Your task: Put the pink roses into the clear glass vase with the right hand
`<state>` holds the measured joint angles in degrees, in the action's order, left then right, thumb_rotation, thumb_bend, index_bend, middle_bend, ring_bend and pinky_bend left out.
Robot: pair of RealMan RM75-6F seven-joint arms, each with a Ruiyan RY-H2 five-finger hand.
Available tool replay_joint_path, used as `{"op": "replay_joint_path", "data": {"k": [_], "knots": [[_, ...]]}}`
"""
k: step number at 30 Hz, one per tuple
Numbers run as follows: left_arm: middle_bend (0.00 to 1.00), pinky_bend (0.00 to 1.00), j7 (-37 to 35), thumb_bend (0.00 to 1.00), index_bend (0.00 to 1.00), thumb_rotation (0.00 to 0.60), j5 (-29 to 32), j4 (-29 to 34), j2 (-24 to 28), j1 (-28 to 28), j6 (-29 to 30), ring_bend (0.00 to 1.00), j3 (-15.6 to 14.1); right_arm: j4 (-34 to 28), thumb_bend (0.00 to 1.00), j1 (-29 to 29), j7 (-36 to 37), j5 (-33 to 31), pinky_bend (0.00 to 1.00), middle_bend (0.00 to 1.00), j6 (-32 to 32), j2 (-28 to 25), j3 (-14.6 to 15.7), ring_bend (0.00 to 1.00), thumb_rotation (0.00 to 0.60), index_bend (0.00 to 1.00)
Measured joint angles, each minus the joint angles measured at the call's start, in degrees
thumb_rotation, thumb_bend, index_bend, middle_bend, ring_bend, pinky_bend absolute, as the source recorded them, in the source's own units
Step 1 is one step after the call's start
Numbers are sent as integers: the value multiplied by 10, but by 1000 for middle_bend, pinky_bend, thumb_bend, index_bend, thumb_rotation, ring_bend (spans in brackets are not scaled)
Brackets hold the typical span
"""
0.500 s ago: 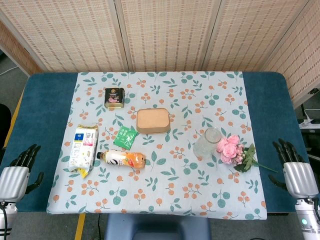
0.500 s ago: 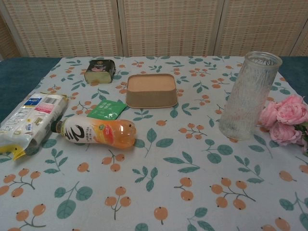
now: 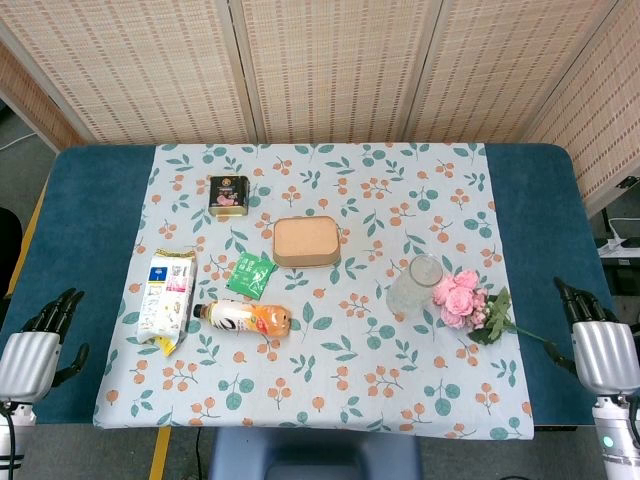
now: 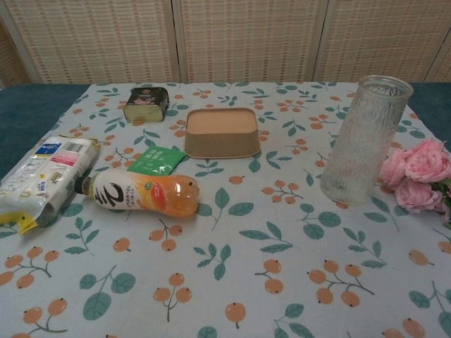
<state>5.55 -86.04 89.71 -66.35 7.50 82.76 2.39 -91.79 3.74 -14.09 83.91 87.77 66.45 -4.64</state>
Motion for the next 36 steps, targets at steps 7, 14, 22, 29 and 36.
{"op": "replay_joint_path", "data": {"k": [7, 14, 22, 29, 36], "knots": [[68, 363, -1, 420, 49, 600, -4, 4, 2, 2, -10, 177, -6, 37, 6, 15, -25, -2, 1000, 834, -16, 28, -7, 933, 600, 205], [69, 366, -20, 420, 49, 600, -3, 8, 9, 4, -15, 178, -9, 168, 0, 55, 46, 4, 1000, 873, -67, 83, -12, 971, 600, 234], [70, 366, -36, 421, 49, 600, -19, 9, 14, 2, -5, 178, -14, 158, 0, 72, 31, -92, 1000, 897, -138, 100, -39, 994, 600, 212], [73, 366, -56, 420, 59, 600, -17, 8, 18, 2, -6, 187, -13, 84, 0, 97, 23, -201, 1000, 904, -233, 99, -64, 1000, 600, 217], [79, 367, -61, 420, 61, 600, -25, 6, 20, 3, -2, 194, -16, 83, 0, 133, 25, -277, 1000, 906, -281, 136, -88, 1000, 600, 229]]}}
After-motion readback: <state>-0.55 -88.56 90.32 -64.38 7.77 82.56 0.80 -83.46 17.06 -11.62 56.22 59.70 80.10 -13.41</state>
